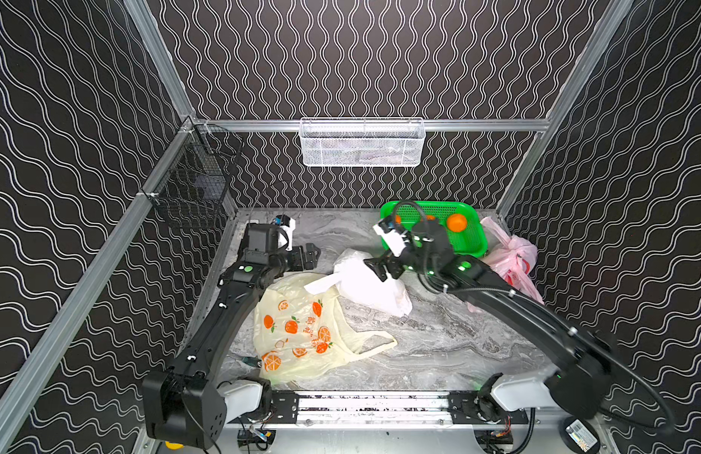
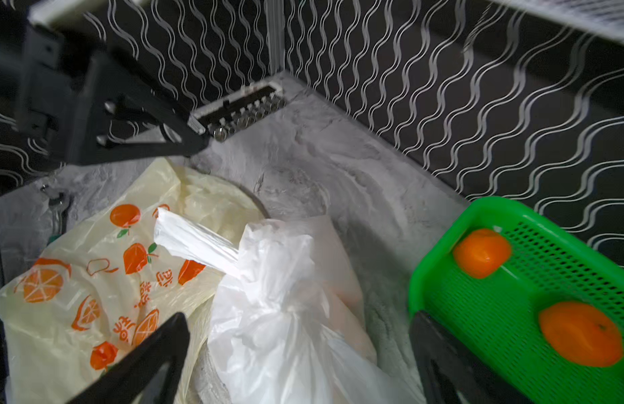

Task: Place the oranges into plastic bags & tie knots
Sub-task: Tie the plastic bag at the center of the board, then pick up the plastic bag at the center of the board.

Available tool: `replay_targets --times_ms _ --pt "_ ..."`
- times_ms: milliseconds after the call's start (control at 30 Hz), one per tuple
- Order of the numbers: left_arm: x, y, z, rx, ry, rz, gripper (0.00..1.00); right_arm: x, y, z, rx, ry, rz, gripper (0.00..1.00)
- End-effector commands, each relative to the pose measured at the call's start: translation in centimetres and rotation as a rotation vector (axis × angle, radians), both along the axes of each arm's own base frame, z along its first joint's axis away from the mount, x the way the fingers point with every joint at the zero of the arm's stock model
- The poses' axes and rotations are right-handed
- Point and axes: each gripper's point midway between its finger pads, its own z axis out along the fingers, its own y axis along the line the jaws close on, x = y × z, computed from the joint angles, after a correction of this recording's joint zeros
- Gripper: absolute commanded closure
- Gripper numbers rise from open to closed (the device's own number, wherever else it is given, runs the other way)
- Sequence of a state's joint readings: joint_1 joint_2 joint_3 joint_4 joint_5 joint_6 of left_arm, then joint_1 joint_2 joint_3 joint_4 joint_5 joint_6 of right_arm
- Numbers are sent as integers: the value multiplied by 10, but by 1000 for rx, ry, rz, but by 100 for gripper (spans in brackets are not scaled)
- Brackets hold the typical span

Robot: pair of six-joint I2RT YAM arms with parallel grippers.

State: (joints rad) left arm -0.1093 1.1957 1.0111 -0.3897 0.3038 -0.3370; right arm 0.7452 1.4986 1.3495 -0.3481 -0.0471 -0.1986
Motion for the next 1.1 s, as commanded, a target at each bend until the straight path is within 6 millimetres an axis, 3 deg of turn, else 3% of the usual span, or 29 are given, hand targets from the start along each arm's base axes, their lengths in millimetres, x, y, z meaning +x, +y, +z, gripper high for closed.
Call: replay_targets --times_ms 0,100,333,433,533,633,700,867,1000,1067 --pt "-3 12 1 -163 13 42 1 -5 4 -43 -173 102 -20 1" --pt "-5 35 -9 -255 37 96 1 1 9 -70 -277 147 -61 0" --pt "-10 51 -25 -258 83 130 1 18 -5 -104 -421 200 -195 4" --pt "-9 63 -33 -234 110 206 1 20 -6 -116 -444 226 -224 19" --pt "-11 75 -35 -211 136 291 1 18 -4 -114 -404 237 -228 40" --pt "-11 69 -33 -194 89 228 1 15 -4 -97 -320 226 -254 64" --pt "-9 67 -32 -199 86 211 1 10 -9 -80 -244 212 -280 74" --pt "-3 26 -14 -93 31 72 1 -13 -41 -42 -19 187 -407 88" --pt "-10 -34 -12 29 1 -93 4 -30 -100 -24 95 175 -673 96" --pt "-12 -56 -17 26 -7 -142 4 -42 -118 -26 111 197 -728 96"
